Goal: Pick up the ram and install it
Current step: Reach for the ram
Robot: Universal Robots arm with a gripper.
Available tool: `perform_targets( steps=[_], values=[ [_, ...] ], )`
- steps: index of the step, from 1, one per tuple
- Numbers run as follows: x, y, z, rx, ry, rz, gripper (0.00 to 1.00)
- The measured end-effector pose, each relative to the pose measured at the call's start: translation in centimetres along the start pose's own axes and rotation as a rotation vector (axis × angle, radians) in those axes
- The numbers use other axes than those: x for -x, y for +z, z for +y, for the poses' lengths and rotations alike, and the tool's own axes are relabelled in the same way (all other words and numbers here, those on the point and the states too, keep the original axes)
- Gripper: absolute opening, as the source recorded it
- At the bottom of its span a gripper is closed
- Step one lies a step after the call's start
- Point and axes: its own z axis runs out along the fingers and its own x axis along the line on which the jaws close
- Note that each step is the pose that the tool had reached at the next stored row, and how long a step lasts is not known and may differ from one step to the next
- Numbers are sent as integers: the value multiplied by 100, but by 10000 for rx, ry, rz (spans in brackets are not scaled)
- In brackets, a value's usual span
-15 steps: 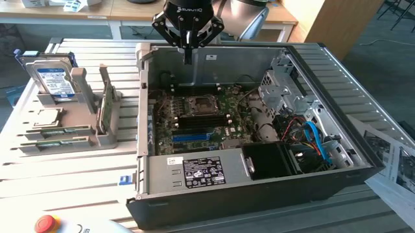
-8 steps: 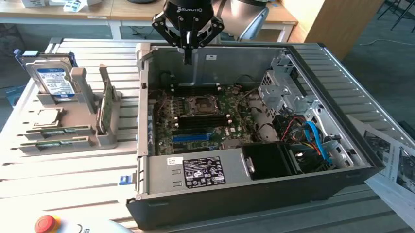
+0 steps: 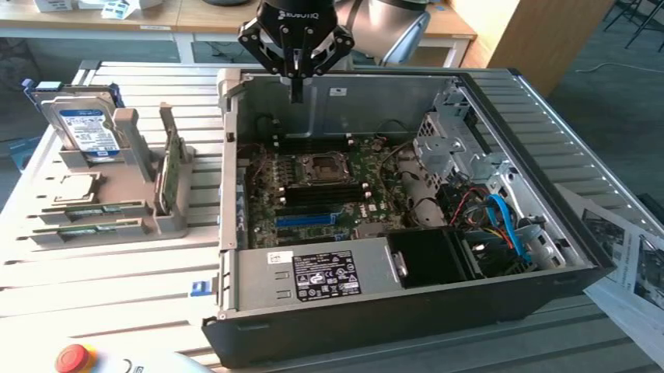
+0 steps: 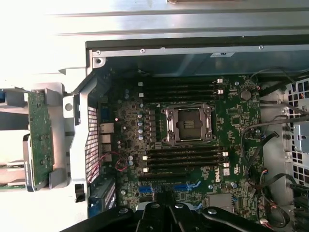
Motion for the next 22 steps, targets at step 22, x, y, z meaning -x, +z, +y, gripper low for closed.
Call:
perform_targets(
  steps=[22],
  values=[
    [-254,-6,-7,0,0,0,11]
  ],
)
